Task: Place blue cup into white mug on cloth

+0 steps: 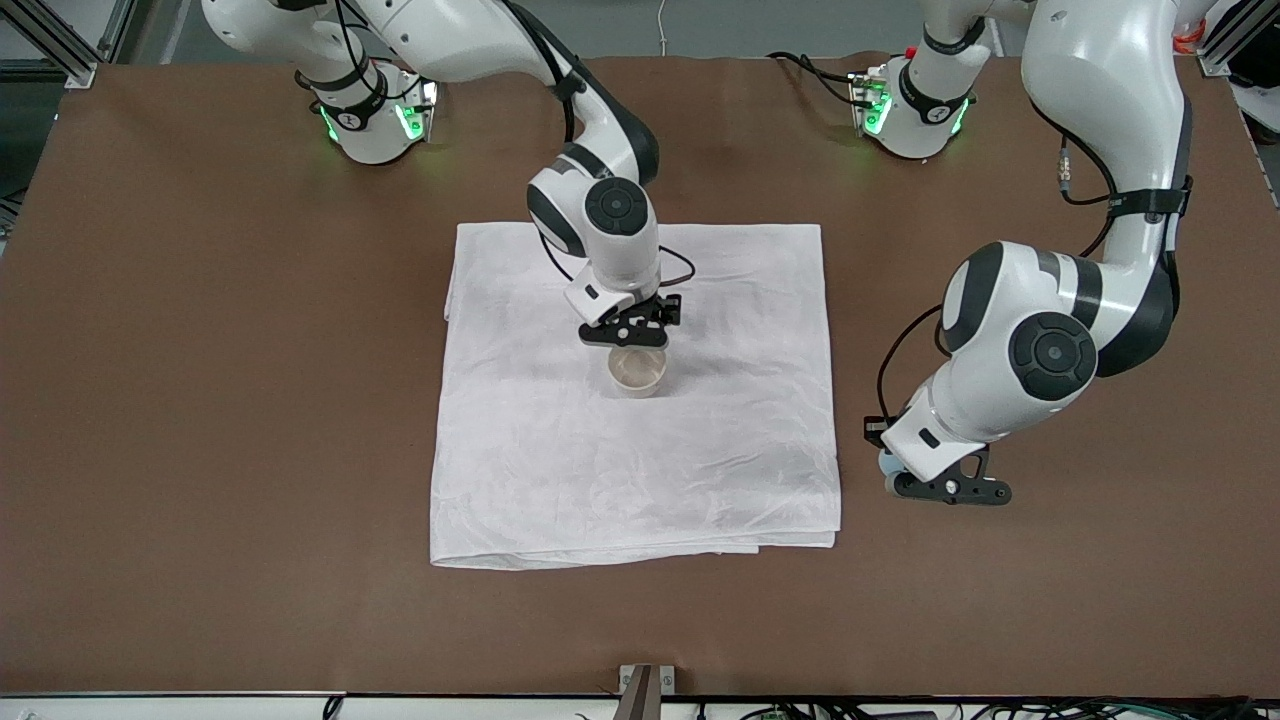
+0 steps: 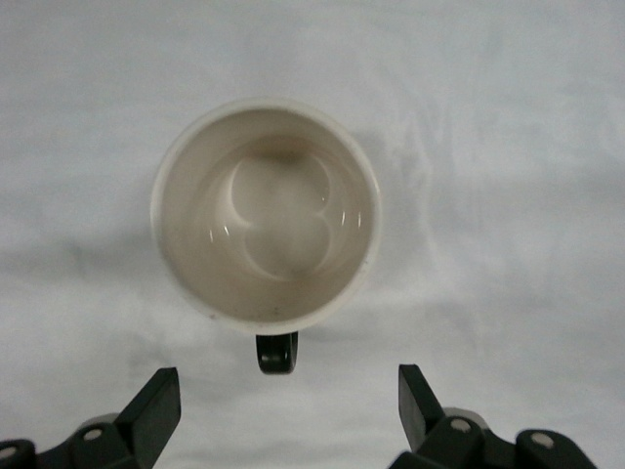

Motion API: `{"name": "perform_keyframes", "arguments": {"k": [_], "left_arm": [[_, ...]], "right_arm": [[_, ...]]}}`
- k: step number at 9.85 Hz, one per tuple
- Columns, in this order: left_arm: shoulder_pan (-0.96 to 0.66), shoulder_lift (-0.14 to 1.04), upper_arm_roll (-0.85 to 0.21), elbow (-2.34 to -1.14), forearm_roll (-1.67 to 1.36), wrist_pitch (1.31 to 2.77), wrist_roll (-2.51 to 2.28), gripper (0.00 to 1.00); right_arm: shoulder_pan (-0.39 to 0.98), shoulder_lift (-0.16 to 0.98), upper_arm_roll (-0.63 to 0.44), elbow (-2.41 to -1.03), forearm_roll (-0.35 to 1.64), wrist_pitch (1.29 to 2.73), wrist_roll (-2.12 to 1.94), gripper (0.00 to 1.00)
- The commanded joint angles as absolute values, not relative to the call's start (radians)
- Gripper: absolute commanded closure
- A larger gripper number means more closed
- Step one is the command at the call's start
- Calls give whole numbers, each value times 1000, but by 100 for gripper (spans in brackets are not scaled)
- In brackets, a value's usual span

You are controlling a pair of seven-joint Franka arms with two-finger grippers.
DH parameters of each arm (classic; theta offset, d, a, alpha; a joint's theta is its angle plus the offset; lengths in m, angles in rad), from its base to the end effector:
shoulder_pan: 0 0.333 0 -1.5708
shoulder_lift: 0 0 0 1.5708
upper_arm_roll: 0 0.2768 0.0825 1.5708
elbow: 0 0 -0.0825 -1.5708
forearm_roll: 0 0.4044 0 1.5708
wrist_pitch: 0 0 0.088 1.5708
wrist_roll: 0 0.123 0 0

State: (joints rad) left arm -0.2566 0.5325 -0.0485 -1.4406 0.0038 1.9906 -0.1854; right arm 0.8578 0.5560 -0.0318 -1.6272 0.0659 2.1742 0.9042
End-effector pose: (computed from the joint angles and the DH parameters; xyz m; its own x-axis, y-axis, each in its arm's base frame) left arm 0.6750 -0.2075 0.3261 0.9934 -0.1139 0.0138 -0.1142 -0.9932 0.0241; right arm 0.4582 0.5044 0.2360 0.9933 -0.1106 -0.0349 -0.1112 -0.9937 -0.0158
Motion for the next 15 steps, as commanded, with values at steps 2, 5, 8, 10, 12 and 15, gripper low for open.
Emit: {"name": "perform_keyframes", "arguments": {"k": [2,5,8,10,12,15], "left_arm": [[-258,505,-90,-1417,2,1938,-193,100],[-297,531,-166,-1379,6,1928,-190,100],[-487,584,-152,-1329,9,1936,-195,100],[-561,621,-155,-1278,8,1944,-195,100],[-615,647,-155,-1278,8,1954,-187,100],[-675,676,-156,-1278,9,1989,-179,100]], "right_arm": [[755,233,-29,-1664,64,1885,887,1],[487,42,-34,-1660,74,1684,678,1],[171,-17,-34,-1611,68,1548,325,1],[33,-17,-35,-1531,64,1444,139,1],[-17,-15,-34,-1507,63,1436,97,1],[-34,-12,-26,-1494,64,1437,103,1]]}}
